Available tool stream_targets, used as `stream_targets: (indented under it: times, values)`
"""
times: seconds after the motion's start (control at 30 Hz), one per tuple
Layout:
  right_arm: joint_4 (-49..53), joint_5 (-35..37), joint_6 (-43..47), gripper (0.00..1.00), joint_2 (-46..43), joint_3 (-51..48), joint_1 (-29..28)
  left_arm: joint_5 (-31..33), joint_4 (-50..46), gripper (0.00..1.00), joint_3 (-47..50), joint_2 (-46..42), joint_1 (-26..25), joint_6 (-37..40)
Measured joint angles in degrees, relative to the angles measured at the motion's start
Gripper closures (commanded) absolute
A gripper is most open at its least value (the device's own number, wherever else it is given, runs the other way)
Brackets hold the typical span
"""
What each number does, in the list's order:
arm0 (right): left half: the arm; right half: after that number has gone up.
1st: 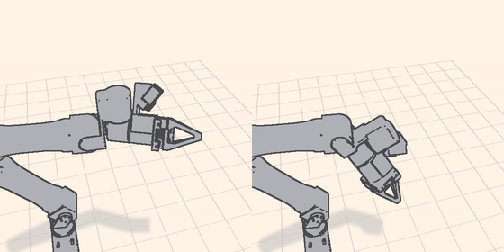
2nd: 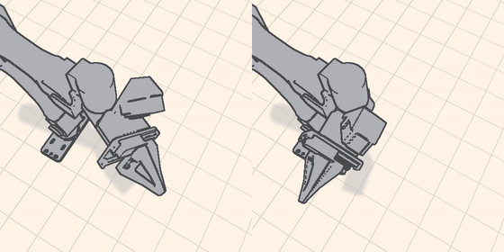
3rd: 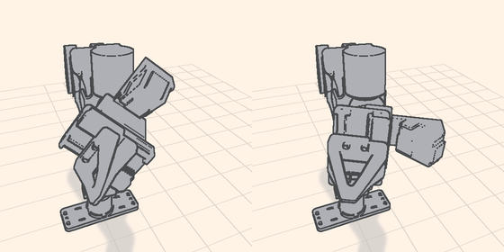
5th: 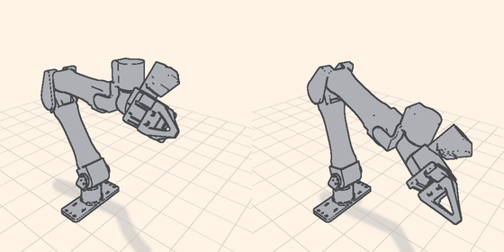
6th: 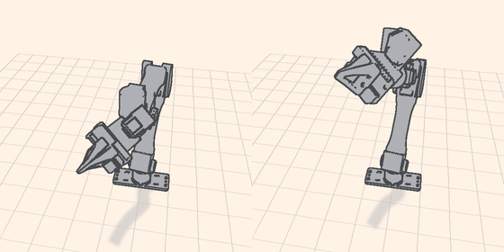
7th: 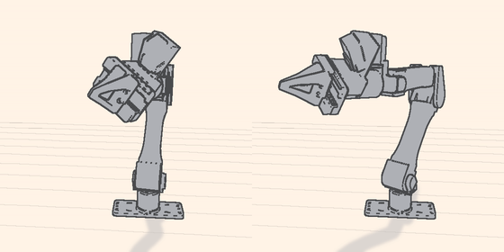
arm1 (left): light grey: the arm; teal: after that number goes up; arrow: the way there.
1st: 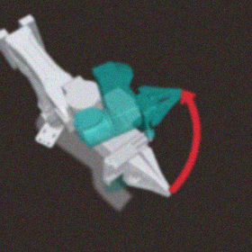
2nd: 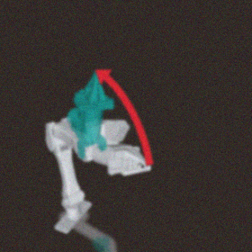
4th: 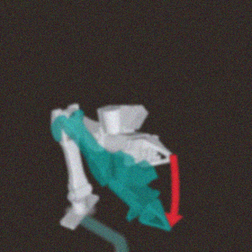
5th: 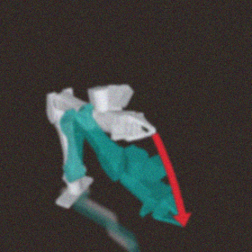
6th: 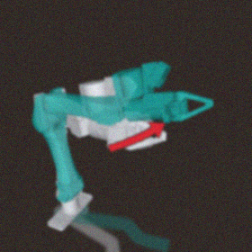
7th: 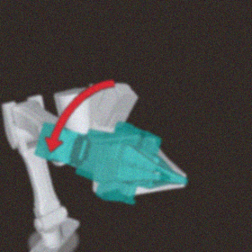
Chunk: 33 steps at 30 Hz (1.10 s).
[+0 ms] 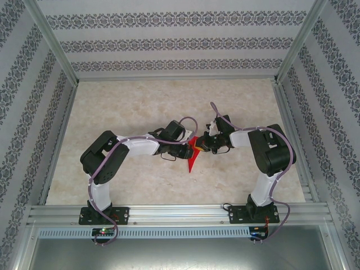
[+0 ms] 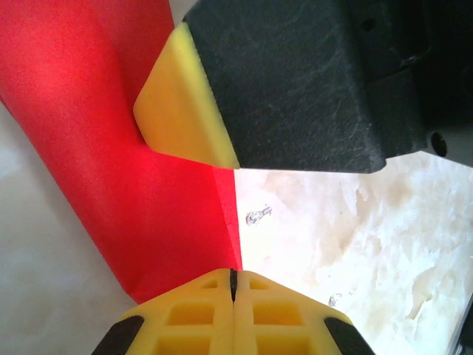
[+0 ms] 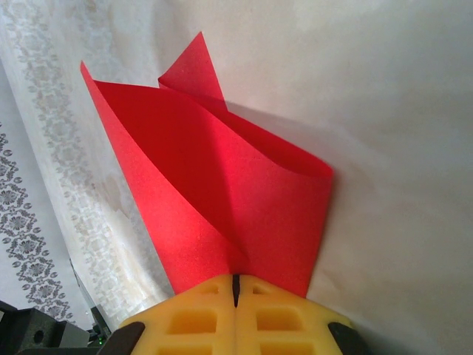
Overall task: Fold a paper plane with a square sheet of paper (pick it up from the middle)
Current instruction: Fold the wing for the fifth time at the center of the table.
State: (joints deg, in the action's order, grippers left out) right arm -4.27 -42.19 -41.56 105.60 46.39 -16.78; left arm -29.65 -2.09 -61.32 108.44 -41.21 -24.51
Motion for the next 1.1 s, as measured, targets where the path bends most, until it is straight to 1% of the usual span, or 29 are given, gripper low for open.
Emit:
stream_targets:
  times: [0.27,0.53,0.7,0.77,0.9,1.1]
  values:
    - [0.0,0.33,-0.02,1.0,-0.07,0.0,-0.26,-0.15,0.22,0.97,0.5,0.39,-0.83,-0.07]
    - [-0.02,0.46,0.0,1.0,-0.09,-0.04,-0.26,0.07,0.46,0.94,0.83,0.42,-1.92,-0.44]
    - [-0.02,0.79,-0.02,1.0,-0.17,-0.04,-0.28,0.15,0.87,0.88,0.83,0.83,-2.19,-1.68]
    - [-0.02,0.81,0.0,1.0,-0.17,-0.04,-0.37,0.83,0.87,0.82,0.94,0.57,-2.36,-2.36]
    - [-0.28,0.83,-0.02,1.0,-0.17,-0.17,-0.35,4.13,0.31,0.73,3.78,-3.69,-2.78,-4.55]
    - [-1.05,0.81,-0.04,1.0,-0.28,-0.55,-0.35,9.86,-1.09,0.7,7.78,-13.0,-4.66,-8.57]
